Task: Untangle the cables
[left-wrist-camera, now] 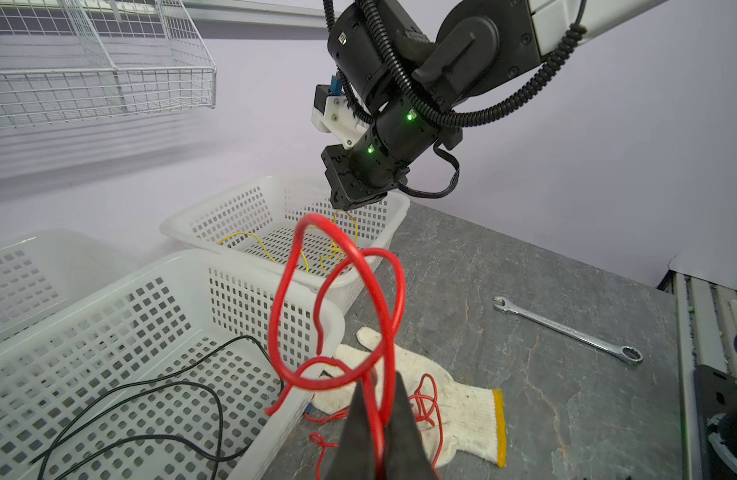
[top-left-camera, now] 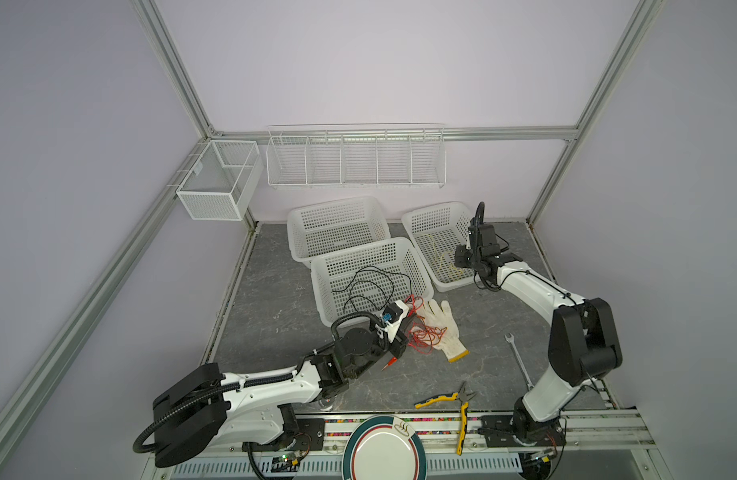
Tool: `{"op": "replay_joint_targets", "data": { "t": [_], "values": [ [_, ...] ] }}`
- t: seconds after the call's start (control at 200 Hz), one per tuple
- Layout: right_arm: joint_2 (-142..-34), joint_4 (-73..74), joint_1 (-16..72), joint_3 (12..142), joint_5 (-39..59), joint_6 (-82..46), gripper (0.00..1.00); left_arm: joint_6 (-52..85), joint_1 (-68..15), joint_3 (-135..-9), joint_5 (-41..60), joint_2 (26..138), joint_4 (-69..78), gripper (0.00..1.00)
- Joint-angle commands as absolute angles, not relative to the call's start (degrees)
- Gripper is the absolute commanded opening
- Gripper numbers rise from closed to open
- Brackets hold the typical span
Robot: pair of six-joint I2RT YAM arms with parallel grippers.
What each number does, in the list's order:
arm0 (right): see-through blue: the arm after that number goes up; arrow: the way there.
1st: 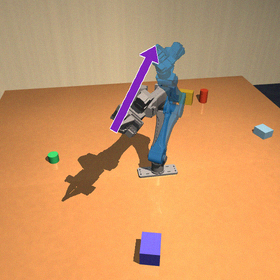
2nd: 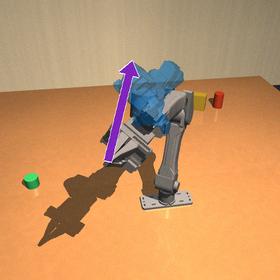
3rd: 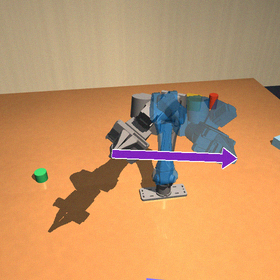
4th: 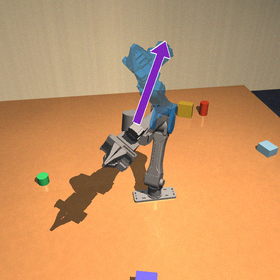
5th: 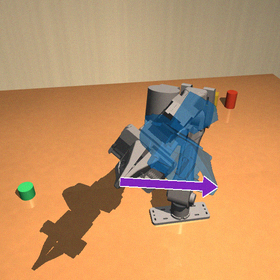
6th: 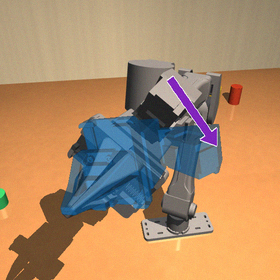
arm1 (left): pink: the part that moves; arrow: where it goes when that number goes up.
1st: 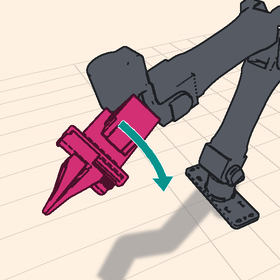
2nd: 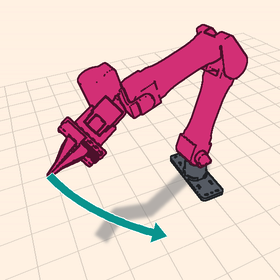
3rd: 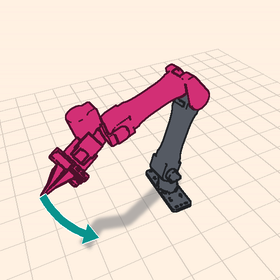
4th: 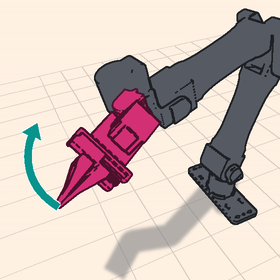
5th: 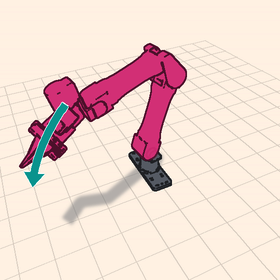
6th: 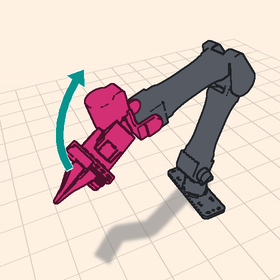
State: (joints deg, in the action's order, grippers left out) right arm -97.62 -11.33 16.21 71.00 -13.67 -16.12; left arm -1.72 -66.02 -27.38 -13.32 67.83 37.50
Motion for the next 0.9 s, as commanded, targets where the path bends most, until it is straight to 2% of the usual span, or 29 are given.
{"op": "replay_joint_targets", "data": {
  "t": [0.0, 0.23, 0.355, 0.505, 0.635, 0.895],
  "values": [
    [-96.19, -11.02, 16.07, 70.06, -13.07, -15.56, 0.15, -1.49, -65.82, -29.32, -12.16, 66.53, 36.01, 0.0],
    [-89.78, -10.86, 16.03, 66.33, -10.17, -13.15, 0.33, -0.65, -64.96, -29.16, -10.56, 66.4, 36.55, 0.0],
    [-83.66, -9.42, 16.51, 62.27, -4.76, -12.93, 0.39, 0.04, -64.19, -29.0, -9.51, 66.95, 37.61, 0.0],
    [-76.01, -6.98, 18.5, 55.53, 3.84, -12.08, 0.53, 1.64, -62.29, -28.77, -7.46, 67.14, 38.85, 0.0],
    [-71.09, -5.76, 22.51, 49.16, 10.91, -10.39, 0.61, 3.29, -60.87, -28.84, -7.44, 67.55, 40.06, 0.0],
    [-64.65, -4.39, 31.39, 40.98, 17.31, -9.9, 0.64, 5.3, -60.82, -31.83, -12.48, 68.86, 38.68, 0.0]
  ]
}}
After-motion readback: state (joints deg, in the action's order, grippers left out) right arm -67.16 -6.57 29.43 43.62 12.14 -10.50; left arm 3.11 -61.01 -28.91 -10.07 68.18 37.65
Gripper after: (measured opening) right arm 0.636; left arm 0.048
